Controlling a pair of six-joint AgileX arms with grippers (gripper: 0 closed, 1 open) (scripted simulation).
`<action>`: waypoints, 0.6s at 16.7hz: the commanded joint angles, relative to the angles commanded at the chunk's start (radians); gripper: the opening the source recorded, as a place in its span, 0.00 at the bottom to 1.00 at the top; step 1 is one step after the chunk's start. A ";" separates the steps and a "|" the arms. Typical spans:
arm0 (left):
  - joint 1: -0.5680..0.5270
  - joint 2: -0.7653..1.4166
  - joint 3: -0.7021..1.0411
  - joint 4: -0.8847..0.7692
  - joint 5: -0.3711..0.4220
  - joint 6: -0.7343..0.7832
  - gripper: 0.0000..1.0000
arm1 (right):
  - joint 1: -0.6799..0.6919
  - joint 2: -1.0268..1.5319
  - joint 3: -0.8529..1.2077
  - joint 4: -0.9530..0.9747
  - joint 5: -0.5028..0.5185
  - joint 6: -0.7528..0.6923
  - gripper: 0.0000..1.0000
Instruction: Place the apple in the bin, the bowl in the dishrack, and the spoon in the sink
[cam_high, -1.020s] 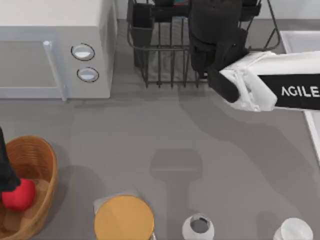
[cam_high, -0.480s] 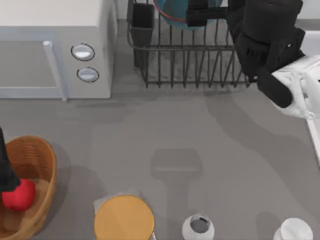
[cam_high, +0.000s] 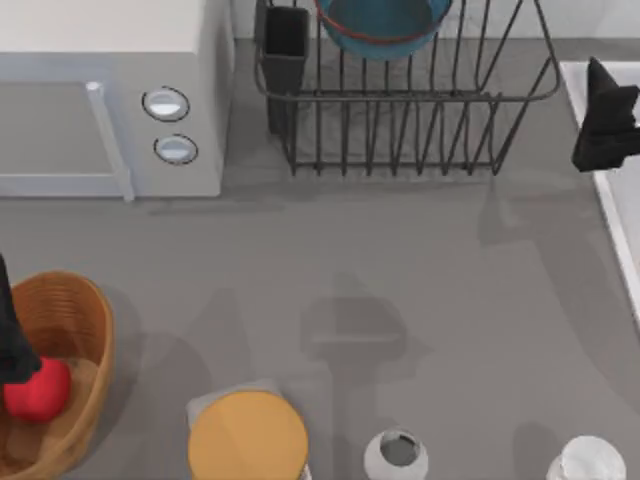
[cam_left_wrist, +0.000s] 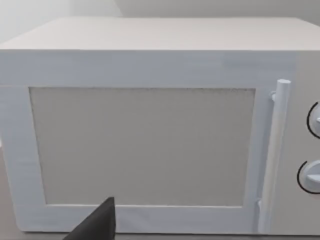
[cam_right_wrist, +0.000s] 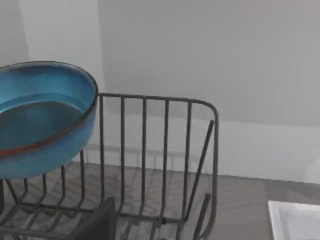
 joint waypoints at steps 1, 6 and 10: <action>0.000 0.000 0.000 0.000 0.000 0.000 1.00 | -0.031 -0.101 -0.065 -0.035 -0.032 -0.001 1.00; 0.000 0.000 0.000 0.000 0.000 0.000 1.00 | -0.174 -0.596 -0.340 -0.216 -0.145 -0.011 1.00; 0.000 0.000 0.000 0.000 0.000 0.000 1.00 | -0.261 -0.917 -0.482 -0.347 -0.182 -0.023 1.00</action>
